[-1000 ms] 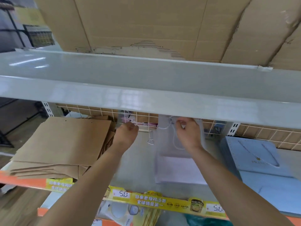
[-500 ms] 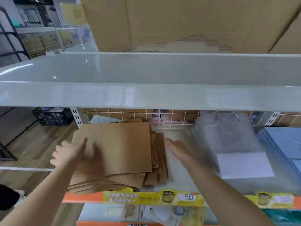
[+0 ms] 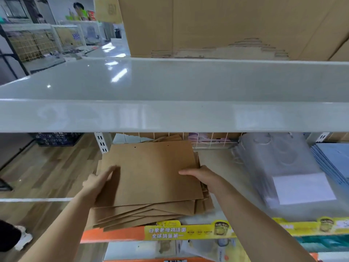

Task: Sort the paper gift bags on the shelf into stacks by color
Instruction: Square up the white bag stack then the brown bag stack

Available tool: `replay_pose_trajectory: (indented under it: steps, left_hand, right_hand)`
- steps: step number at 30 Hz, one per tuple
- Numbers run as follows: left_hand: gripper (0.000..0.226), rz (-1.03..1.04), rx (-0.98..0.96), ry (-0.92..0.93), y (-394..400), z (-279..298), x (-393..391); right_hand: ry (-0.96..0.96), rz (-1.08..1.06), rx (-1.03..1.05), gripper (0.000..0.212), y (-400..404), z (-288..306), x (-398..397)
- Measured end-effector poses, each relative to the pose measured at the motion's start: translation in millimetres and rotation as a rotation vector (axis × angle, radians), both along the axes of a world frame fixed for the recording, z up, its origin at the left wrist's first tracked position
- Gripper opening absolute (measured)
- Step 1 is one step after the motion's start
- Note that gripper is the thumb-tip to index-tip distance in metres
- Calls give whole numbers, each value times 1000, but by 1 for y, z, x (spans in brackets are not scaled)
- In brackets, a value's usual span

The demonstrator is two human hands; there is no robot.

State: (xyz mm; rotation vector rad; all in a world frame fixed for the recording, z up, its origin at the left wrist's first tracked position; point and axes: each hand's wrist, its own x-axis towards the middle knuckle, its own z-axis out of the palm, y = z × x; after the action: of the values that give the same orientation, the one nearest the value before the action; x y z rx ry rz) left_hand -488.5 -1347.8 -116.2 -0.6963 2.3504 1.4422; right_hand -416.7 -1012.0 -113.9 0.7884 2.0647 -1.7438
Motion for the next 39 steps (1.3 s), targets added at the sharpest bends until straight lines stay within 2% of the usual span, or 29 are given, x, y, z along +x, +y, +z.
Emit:
replay_pose_trajectory:
  steps: [5,7,9,12,20,23,26,30,32,34,38,39]
  left_hand:
    - [100,-62,209,-15,-24,5,-9]
    - [100,-102,294,-74,-32,5,-8]
    - [104,-136,303,-100,-35,1,-6]
    - [104,-174,267,-32,-30,0,-1]
    - [88,-261,576,399,11,48,3]
    - [76,-304,627,523,23,64,9]
    - [58,-411,581,572,27,70,19]
    - [71,-449,530,589,26,62,39]
    - [65,-474,497,652,30,56,50]
    - [62,-420,550,692,40,52,61]
    - [59,-334,601,743,59,55,65]
    - [59,-329,598,751,60,57,65]
  right_hand:
    - [-55,44,-126,70,6,2,3]
    - [-52,59,-144,60,6,2,5]
    - [-21,81,-166,60,8,4,8]
    - [55,75,-222,64,14,4,18]
    - [518,-4,-113,77,45,41,38]
    - [633,4,-59,76,56,58,39]
    - [642,-9,-75,81,59,60,45]
    - [668,-37,-161,78,69,49,61]
    - [665,-95,-183,78,68,47,64]
    - [634,-152,-184,82,58,48,61]
    - [621,-223,-133,55,36,53,55]
    - [621,-231,-123,56,36,56,55]
